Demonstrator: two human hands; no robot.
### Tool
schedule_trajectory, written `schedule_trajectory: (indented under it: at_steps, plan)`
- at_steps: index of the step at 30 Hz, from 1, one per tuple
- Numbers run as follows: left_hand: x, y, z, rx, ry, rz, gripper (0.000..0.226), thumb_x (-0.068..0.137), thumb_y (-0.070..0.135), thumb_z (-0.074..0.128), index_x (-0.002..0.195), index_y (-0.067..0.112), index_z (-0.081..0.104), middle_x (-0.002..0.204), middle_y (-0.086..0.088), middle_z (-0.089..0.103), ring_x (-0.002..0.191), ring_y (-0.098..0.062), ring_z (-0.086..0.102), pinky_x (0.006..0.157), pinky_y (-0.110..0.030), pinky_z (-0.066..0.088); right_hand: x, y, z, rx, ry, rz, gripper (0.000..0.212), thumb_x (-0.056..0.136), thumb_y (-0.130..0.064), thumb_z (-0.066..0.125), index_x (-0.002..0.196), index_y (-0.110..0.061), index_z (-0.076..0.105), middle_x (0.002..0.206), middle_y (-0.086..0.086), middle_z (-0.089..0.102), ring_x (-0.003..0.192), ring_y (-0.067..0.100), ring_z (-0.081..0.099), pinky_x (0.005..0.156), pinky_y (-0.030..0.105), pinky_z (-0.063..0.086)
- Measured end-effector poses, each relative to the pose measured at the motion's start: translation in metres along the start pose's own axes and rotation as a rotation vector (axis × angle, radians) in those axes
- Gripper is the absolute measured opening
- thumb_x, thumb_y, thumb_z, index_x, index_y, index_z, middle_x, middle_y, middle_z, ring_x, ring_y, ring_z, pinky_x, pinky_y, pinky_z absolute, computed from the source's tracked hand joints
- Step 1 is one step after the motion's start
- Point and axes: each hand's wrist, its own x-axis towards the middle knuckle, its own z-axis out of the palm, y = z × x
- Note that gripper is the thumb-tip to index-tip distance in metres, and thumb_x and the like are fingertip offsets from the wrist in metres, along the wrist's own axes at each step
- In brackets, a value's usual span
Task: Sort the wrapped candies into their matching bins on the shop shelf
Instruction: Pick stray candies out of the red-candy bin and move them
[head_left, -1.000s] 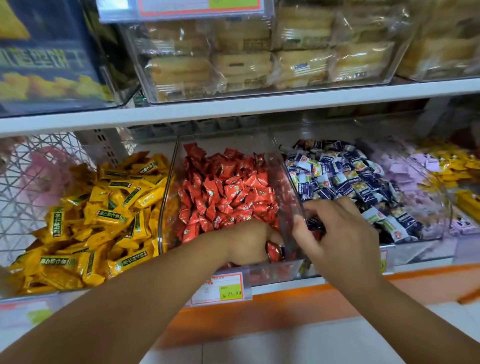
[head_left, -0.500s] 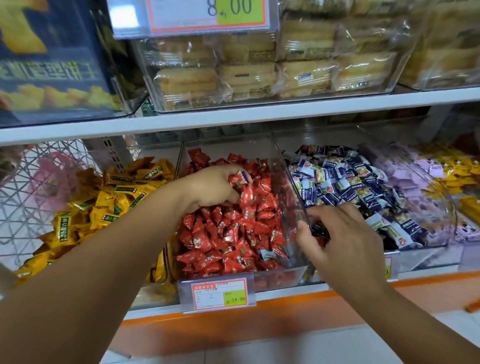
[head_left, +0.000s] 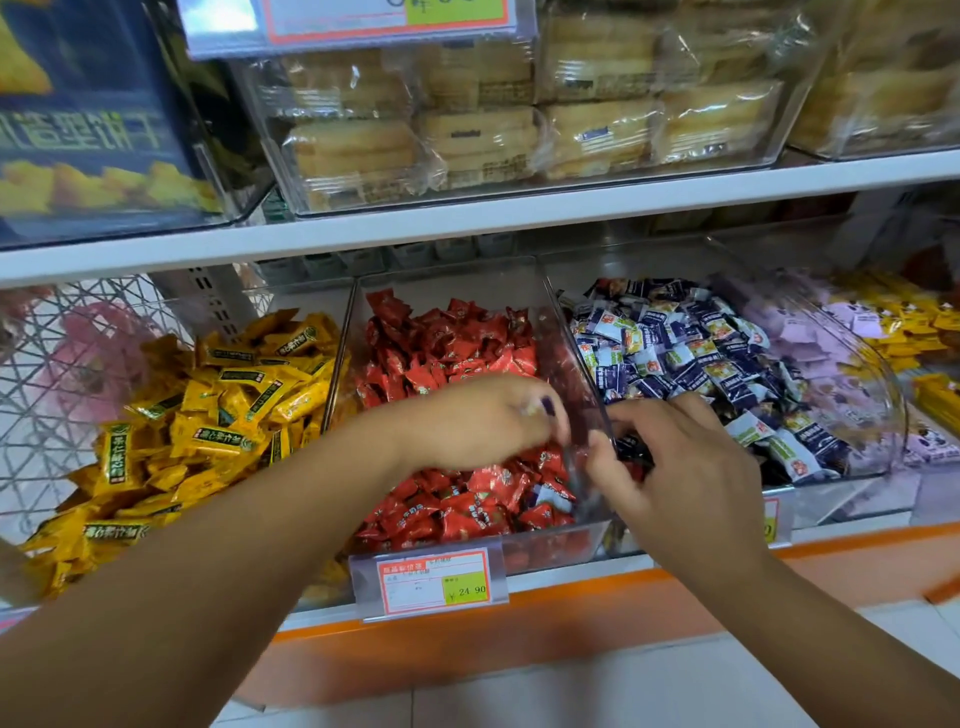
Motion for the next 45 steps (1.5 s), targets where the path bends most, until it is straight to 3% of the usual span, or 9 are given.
schedule_trajectory:
  at_steps: [3,10,16,23,29,32,37,42,45]
  plan:
    - [0.015,-0.006,0.026,0.295,-0.126,-0.011,0.021,0.092,0.036,0.061,0.074,0.026,0.057,0.064,0.01,0.054,0.058,-0.008,0.049,0.053,-0.018,0.038,0.0,0.0,0.0,0.006,-0.017,0.011,0.029,0.084,-0.037,0.053,0.084,-0.013,0.07,0.07,-0.006,0.064,0.074,0.019,0.058,0.054,0.019,0.028]
    - [0.028,-0.026,0.045,0.588,-0.034,-0.023,0.038,0.079,0.057,0.067,0.097,0.024,0.064,0.093,0.007,0.066,0.083,-0.017,0.056,0.066,-0.026,0.037,-0.001,0.002,0.001,0.027,-0.04,0.018,0.031,0.086,-0.039,0.051,0.085,-0.014,0.07,0.072,-0.008,0.065,0.075,0.019,0.058,0.054,0.02,0.031]
    - [0.026,-0.032,0.042,0.493,-0.059,-0.031,0.024,0.083,0.045,0.069,0.1,0.029,0.066,0.091,0.013,0.06,0.09,-0.014,0.058,0.069,-0.025,0.037,-0.002,0.003,0.001,0.035,-0.034,0.015,0.029,0.086,-0.038,0.052,0.086,-0.014,0.07,0.072,-0.008,0.065,0.074,0.018,0.058,0.053,0.019,0.028]
    - [0.029,-0.031,0.039,0.589,-0.205,-0.022,0.054,0.081,0.039,0.071,0.132,0.04,0.051,0.122,0.005,0.056,0.109,-0.02,0.053,0.077,-0.026,0.039,-0.001,0.001,0.0,0.04,-0.033,0.024,0.029,0.085,-0.038,0.052,0.085,-0.015,0.07,0.071,-0.008,0.064,0.073,0.018,0.057,0.051,0.02,0.029]
    - [0.027,-0.041,0.048,0.511,-0.007,-0.017,0.038,0.079,0.05,0.071,0.106,0.026,0.06,0.094,0.008,0.062,0.087,-0.017,0.056,0.066,-0.026,0.036,-0.001,0.001,0.0,0.04,-0.048,0.037,0.031,0.086,-0.04,0.051,0.085,-0.016,0.07,0.071,-0.009,0.064,0.073,0.017,0.057,0.051,0.019,0.025]
    - [0.029,-0.041,0.047,0.489,-0.033,-0.05,0.039,0.08,0.057,0.067,0.105,0.026,0.066,0.093,0.009,0.066,0.086,-0.016,0.058,0.071,-0.028,0.045,-0.001,0.001,-0.001,0.039,-0.053,0.035,0.031,0.086,-0.04,0.051,0.086,-0.016,0.07,0.071,-0.009,0.064,0.074,0.017,0.057,0.051,0.019,0.022]
    - [0.027,-0.038,0.046,0.354,-0.017,-0.071,0.035,0.082,0.053,0.068,0.109,0.03,0.068,0.07,0.021,0.05,0.078,-0.01,0.049,0.061,-0.022,0.032,-0.001,0.001,-0.002,0.039,-0.062,0.04,0.03,0.087,-0.04,0.051,0.086,-0.016,0.07,0.071,-0.009,0.064,0.075,0.016,0.057,0.051,0.018,0.02]
    - [0.024,-0.032,0.048,0.421,-0.068,-0.049,0.042,0.08,0.043,0.072,0.121,0.038,0.064,0.114,0.016,0.065,0.097,-0.008,0.054,0.077,-0.021,0.035,-0.001,0.0,-0.001,0.027,-0.065,0.04,0.031,0.087,-0.041,0.051,0.087,-0.016,0.07,0.072,-0.009,0.064,0.075,0.016,0.057,0.052,0.016,0.017]
    - [0.024,-0.032,0.05,0.473,-0.058,-0.033,0.041,0.082,0.042,0.07,0.122,0.037,0.063,0.121,0.015,0.064,0.108,-0.012,0.056,0.082,-0.023,0.035,-0.001,0.0,-0.001,0.025,-0.056,0.031,0.032,0.086,-0.039,0.051,0.086,-0.015,0.07,0.072,-0.009,0.065,0.074,0.016,0.057,0.053,0.017,0.022]
